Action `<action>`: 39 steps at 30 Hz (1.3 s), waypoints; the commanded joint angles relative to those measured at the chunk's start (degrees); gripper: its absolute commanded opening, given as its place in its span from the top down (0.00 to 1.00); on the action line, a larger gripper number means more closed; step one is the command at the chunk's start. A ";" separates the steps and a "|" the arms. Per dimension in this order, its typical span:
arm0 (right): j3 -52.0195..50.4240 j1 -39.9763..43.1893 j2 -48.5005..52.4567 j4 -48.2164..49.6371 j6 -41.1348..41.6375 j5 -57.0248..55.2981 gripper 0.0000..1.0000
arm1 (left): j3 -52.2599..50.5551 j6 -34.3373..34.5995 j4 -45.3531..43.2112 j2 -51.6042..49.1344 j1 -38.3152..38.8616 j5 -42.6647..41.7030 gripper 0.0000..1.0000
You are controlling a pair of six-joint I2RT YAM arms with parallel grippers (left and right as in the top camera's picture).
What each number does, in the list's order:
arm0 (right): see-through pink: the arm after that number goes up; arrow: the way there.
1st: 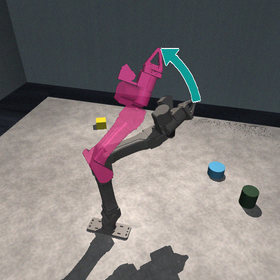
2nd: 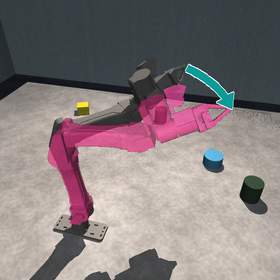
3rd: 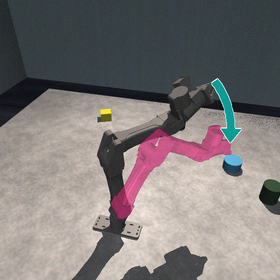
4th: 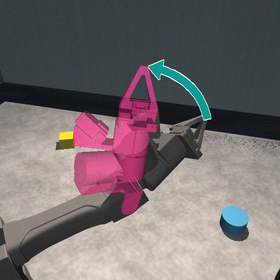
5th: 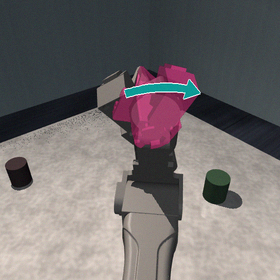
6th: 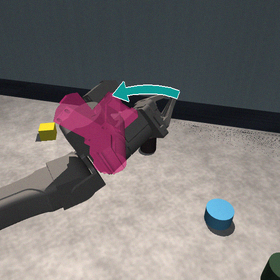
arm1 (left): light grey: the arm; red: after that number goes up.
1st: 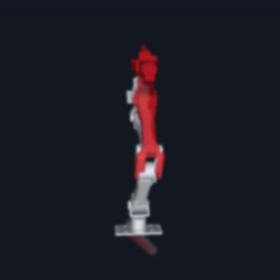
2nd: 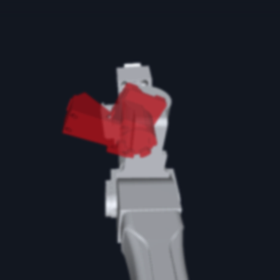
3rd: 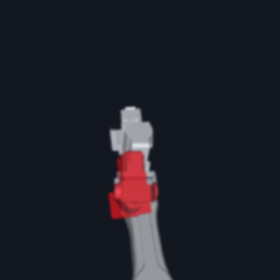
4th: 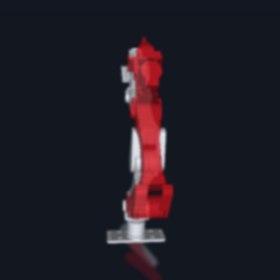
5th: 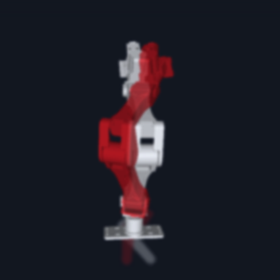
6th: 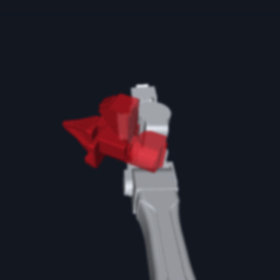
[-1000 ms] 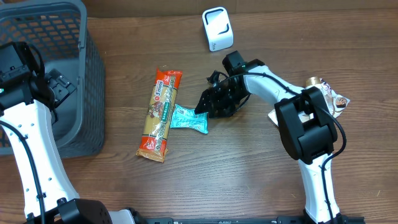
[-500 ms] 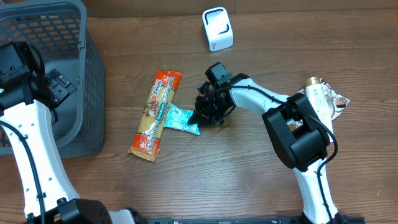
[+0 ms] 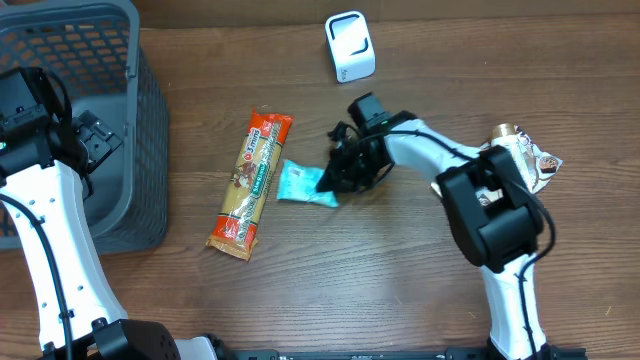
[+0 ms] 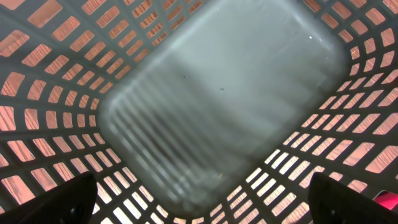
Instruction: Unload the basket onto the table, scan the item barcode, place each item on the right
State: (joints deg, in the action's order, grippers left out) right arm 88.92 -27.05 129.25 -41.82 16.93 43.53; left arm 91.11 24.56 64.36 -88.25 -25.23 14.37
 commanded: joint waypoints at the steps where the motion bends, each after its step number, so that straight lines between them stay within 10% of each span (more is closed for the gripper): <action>1: -0.31 1.81 -9.14 -2.25 -8.92 -6.86 0.96 | -0.26 0.98 0.15 -0.15 0.11 -0.48 0.00; 22: 7.15 2.05 -33.09 -20.02 -12.33 -22.45 0.97 | -0.26 0.98 0.15 -0.15 0.11 -0.48 0.00; 39: 22.27 10.86 -32.81 -37.92 -13.99 -1.68 0.97 | -0.26 0.98 0.15 -0.15 0.11 -0.48 0.00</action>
State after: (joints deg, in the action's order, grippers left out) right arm 109.71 -19.62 97.76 -78.15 4.60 34.50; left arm 91.11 24.56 64.34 -88.25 -25.23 14.37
